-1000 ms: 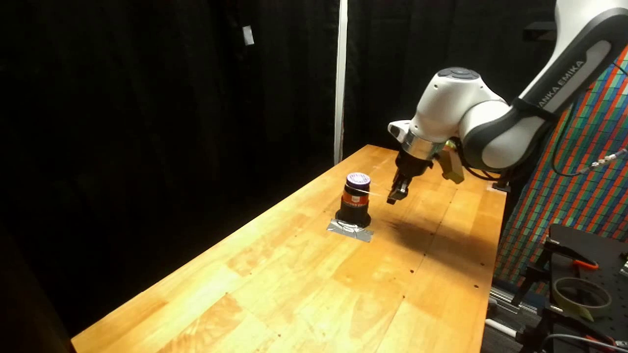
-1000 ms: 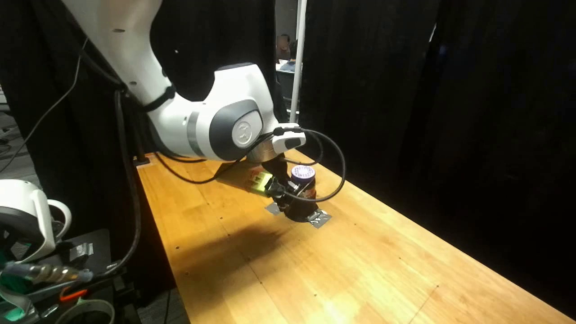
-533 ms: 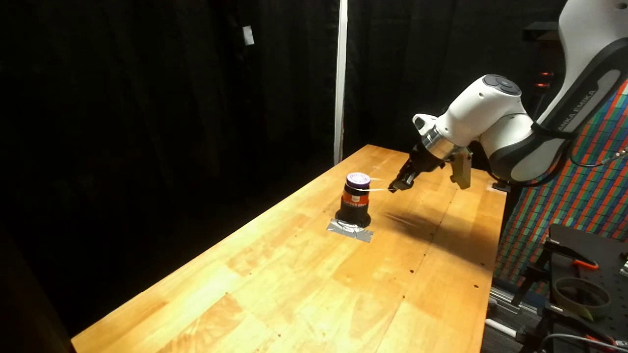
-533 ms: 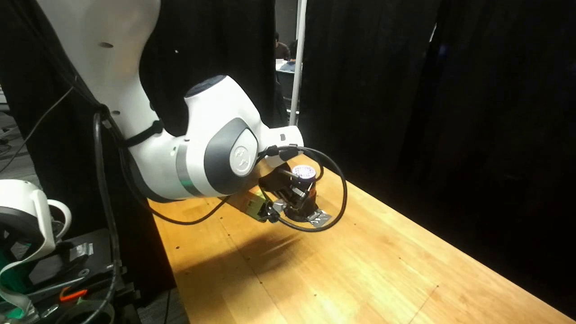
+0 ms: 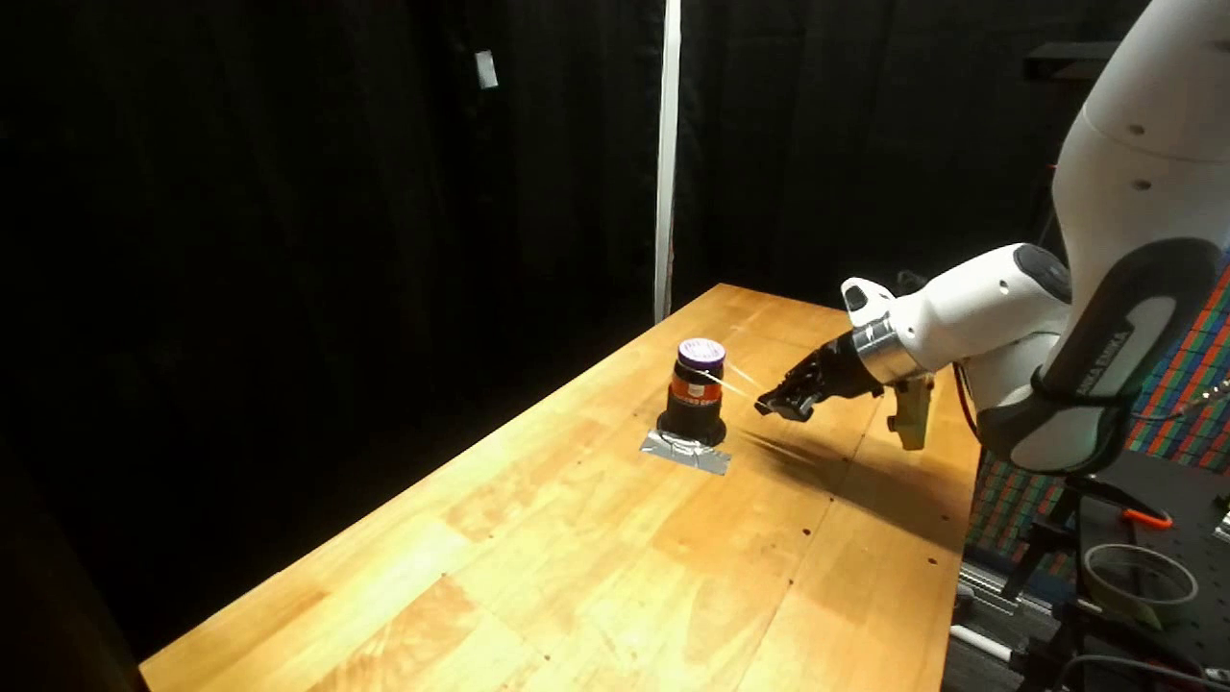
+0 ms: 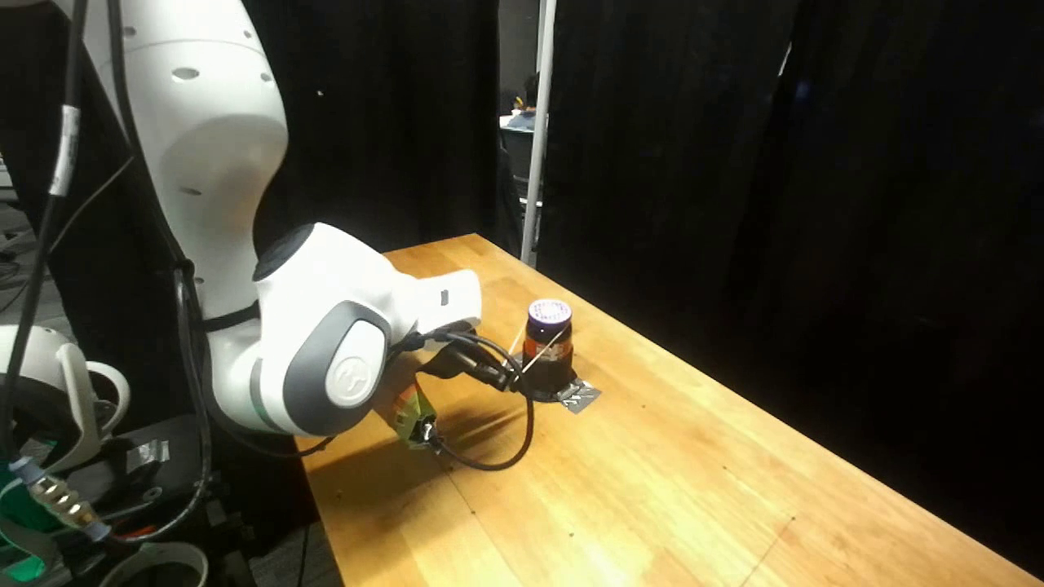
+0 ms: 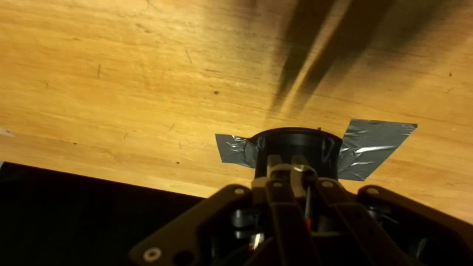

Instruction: Put the rubber band around the base of the cup

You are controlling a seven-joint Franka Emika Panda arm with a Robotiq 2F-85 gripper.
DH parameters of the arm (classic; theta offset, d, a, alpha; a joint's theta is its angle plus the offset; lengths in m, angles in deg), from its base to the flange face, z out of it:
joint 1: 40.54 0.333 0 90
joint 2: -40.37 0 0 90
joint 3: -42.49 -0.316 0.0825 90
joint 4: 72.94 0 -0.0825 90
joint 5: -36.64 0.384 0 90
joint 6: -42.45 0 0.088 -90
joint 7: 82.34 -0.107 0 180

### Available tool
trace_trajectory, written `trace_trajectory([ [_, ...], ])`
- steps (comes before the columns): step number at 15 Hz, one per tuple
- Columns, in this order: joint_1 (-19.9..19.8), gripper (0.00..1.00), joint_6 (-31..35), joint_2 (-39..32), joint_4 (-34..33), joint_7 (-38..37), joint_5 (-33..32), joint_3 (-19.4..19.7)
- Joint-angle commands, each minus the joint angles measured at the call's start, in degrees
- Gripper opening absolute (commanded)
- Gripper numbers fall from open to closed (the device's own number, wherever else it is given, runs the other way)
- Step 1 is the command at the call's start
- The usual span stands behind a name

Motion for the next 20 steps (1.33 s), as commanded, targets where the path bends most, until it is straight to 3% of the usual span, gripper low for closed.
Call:
trace_trajectory([
  [1, 3.9, 0.13, 12.7, -8.5, 1.4, 0.6, 11.7, -0.6],
  [3, 5.1, 0.11, 17.8, -11.7, 1.1, 0.5, 17.6, -1.7],
  [4, -3.5, 0.12, 20.0, -7.6, 1.0, 11.7, 24.3, -11.9],
  [6, -7.4, 0.12, 25.6, -8.4, 0.0, 17.2, 30.9, -18.2],
  [7, 4.2, 0.13, 20.7, -11.4, -2.0, 9.4, 30.9, -8.6],
  [8, 3.8, 0.12, 20.6, -11.4, -2.6, 10.6, 32.3, -9.4],
  [9, 6.4, 0.12, 19.6, -12.0, -3.7, 10.3, 33.7, -7.3],
  [11, 7.4, 0.12, 23.8, -12.5, -2.7, 11.3, 36.8, -6.7],
  [12, 14.5, 0.12, 19.3, -13.5, -4.3, 8.3, 38.2, -1.0],
  [13, 16.0, 0.13, 19.2, -14.4, -4.0, 7.7, 39.3, 0.0],
  [14, 11.0, 0.13, 25.5, -14.1, -1.8, 10.1, 39.9, -4.4],
  [15, 20.1, 0.12, 19.2, -17.2, -3.7, 5.1, 41.2, 2.9],
  [16, 20.7, 0.11, 19.2, -17.3, -2.7, 4.6, 41.4, 3.2],
  [17, 7.5, 0.13, 27.0, -10.8, -2.2, 16.1, 43.8, -9.4],
  [18, 21.4, 0.36, 19.5, -18.6, -2.3, 3.3, 42.7, 2.8],
  [19, 20.2, 0.37, 19.6, -17.8, -1.5, 4.1, 42.4, 1.4],
  [20, 16.1, 0.43, 22.7, -15.4, 0.3, 6.1, 41.3, -1.3],
])
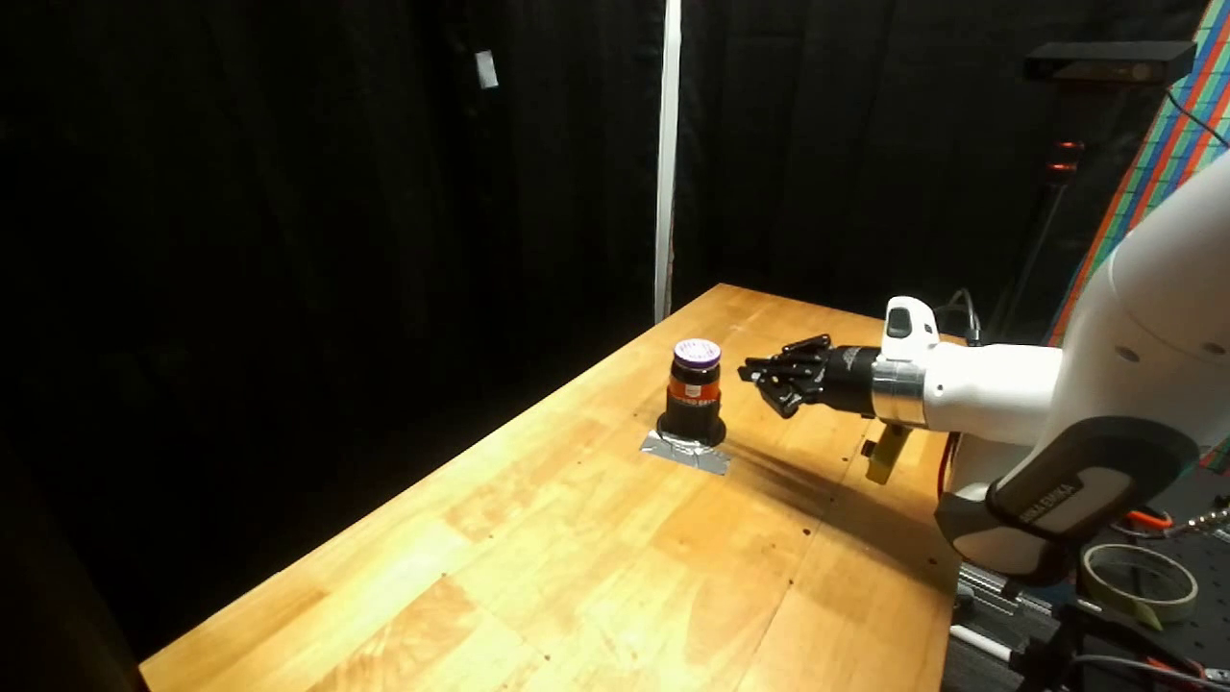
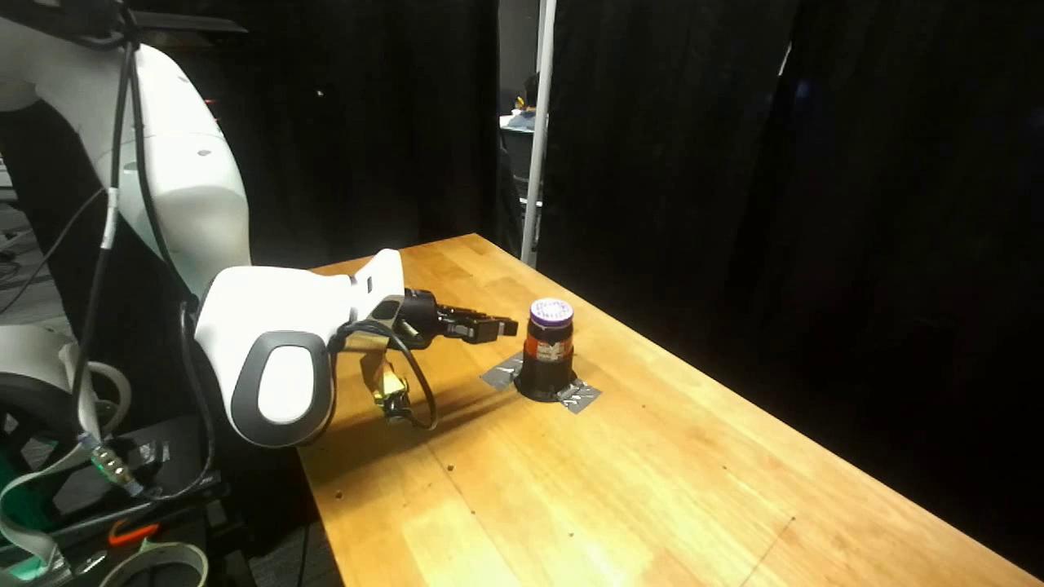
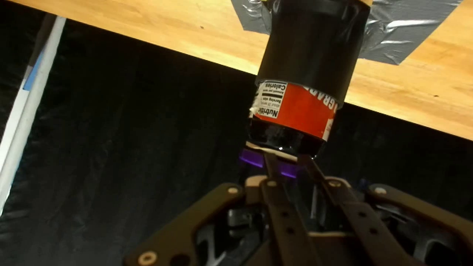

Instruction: Put the rubber band around the base of the cup

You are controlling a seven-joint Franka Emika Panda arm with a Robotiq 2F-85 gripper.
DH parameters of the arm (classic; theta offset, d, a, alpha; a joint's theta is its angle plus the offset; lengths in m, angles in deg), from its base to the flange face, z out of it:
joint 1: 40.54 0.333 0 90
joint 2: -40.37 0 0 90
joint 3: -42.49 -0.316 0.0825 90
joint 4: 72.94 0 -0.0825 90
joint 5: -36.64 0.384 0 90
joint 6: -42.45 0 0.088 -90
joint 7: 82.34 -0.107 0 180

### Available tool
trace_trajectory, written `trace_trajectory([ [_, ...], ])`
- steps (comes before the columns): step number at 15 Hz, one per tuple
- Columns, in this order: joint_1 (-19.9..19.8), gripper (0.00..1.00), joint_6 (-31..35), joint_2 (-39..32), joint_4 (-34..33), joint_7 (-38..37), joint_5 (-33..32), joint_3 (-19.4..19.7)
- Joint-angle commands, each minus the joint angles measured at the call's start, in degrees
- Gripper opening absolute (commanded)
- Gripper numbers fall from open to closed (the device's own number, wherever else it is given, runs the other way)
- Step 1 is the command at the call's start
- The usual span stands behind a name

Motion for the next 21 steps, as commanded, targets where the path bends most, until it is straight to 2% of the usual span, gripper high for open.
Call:
trace_trajectory([
  [1, -0.5, 0.50, 2.9, -0.7, 2.6, -1.6, -1.5, 0.5],
  [2, -0.3, 0.59, 2.0, 0.3, 3.9, -1.2, -2.8, 1.2],
  [3, -8.1, 0.66, 2.4, 9.8, 5.1, 10.5, -4.5, -3.9],
  [4, -9.1, 0.75, 1.4, 11.0, 5.7, 12.2, -5.7, -4.1],
  [5, -2.7, 0.81, -6.5, 10.9, 7.5, 8.7, -10.2, 3.8],
  [6, -3.4, 0.88, -9.8, 14.9, 8.7, 12.0, -12.9, 5.4],
  [7, -2.2, 0.97, -15.1, 17.6, 8.8, 12.5, -16.7, 9.5],
  [10, -0.6, 1.00, -29.6, 26.1, 8.5, 18.2, -22.7, 17.8],
  [11, -2.4, 1.00, -34.2, 29.1, 8.0, 24.5, -19.7, 16.7],
  [13, 0.1, 1.00, -44.3, 32.4, 7.1, 30.7, -17.7, 21.8],
  [14, 3.6, 1.00, -49.6, 31.4, 6.3, 30.0, -18.4, 26.0],
  [16, 7.8, 1.00, -60.0, 32.0, 4.6, 32.3, -19.3, 32.2],
  [19, 17.2, 1.00, -75.1, 31.6, 0.5, 31.3, -21.5, 42.8],
  [21, 24.8, 1.00, -84.8, 31.0, -2.9, 30.4, -22.1, 49.8],
])
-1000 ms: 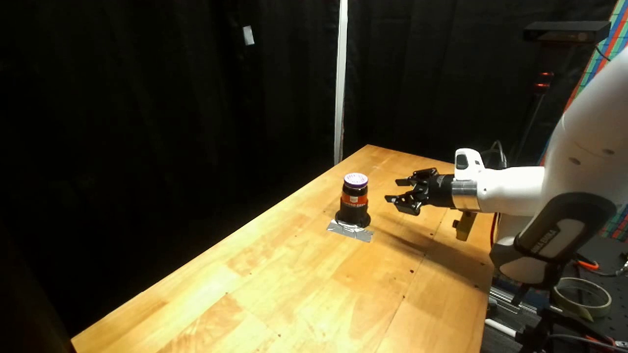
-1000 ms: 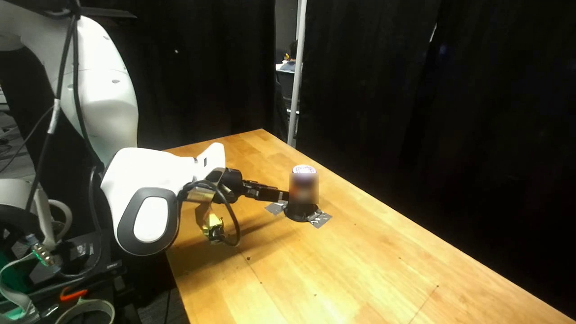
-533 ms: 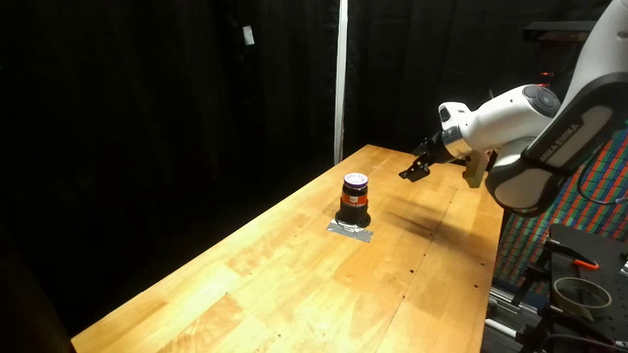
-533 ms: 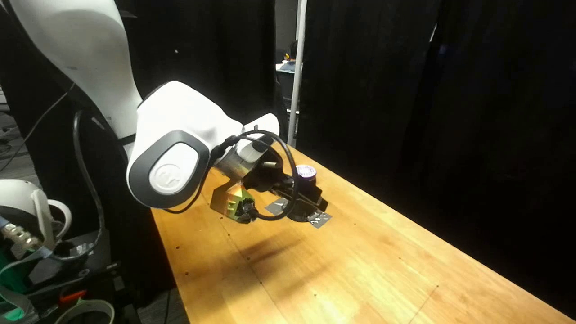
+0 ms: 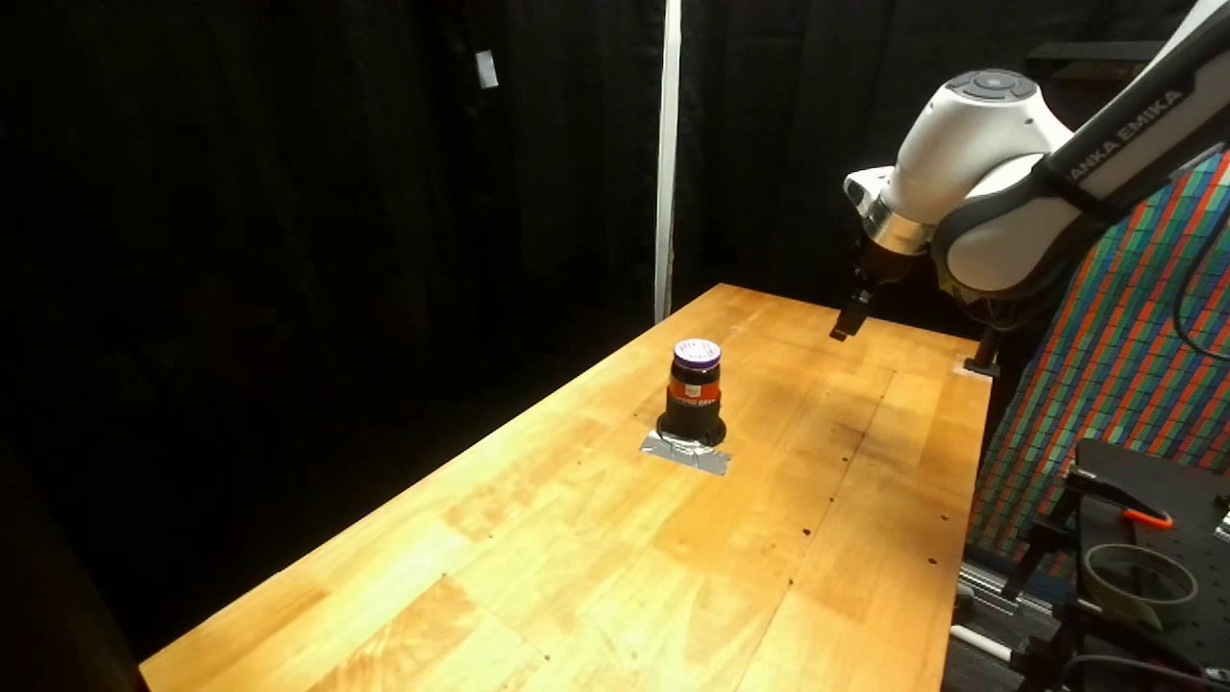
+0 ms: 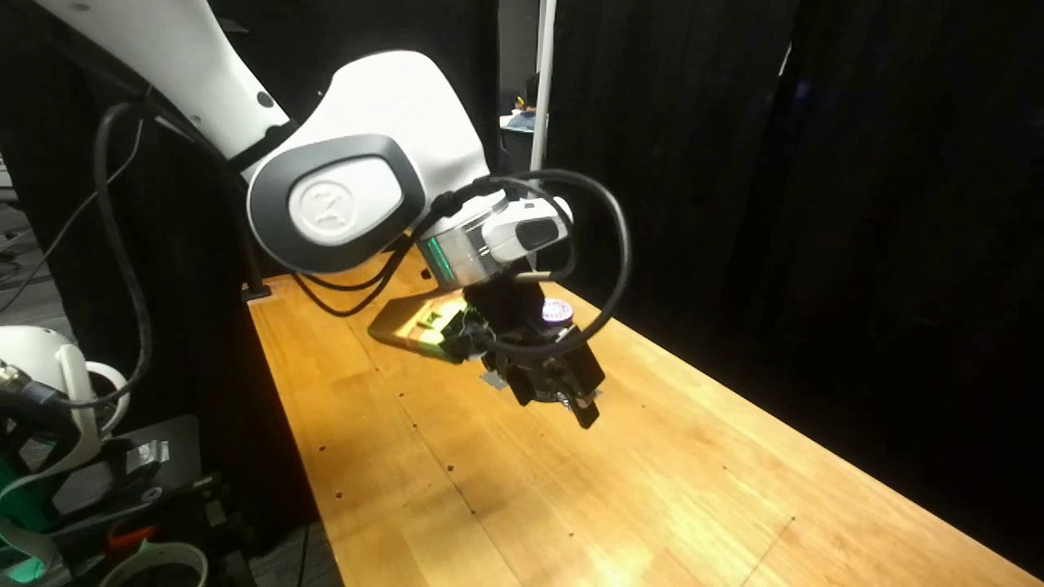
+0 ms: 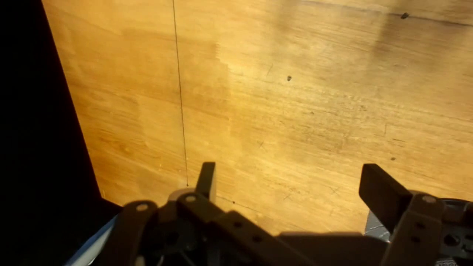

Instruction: Put the rubber band around the base of the cup

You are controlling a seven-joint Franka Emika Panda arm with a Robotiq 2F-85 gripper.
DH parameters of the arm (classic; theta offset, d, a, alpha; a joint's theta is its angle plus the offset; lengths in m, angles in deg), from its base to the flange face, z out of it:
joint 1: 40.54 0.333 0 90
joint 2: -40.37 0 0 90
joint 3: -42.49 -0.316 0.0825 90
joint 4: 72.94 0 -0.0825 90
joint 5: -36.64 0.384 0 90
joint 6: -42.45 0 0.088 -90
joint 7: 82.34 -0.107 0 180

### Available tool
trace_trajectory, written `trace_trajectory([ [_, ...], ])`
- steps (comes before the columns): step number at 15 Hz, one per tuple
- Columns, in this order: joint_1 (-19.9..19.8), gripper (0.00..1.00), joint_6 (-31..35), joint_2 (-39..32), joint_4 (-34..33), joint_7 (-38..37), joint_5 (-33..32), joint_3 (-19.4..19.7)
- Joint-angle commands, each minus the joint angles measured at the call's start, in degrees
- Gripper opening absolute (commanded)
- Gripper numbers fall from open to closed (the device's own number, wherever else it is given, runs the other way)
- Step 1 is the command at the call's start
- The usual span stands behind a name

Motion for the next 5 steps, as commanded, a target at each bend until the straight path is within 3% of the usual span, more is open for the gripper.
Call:
trace_trajectory([
  [1, 13.2, 1.00, -16.1, 0.4, -6.5, 0.5, -1.4, 13.5],
  [4, 23.6, 1.00, -28.3, -2.0, -11.5, 0.0, 1.0, 24.0],
  [5, 19.0, 1.00, -22.5, 1.2, -9.0, -1.9, -2.6, 18.8],
])
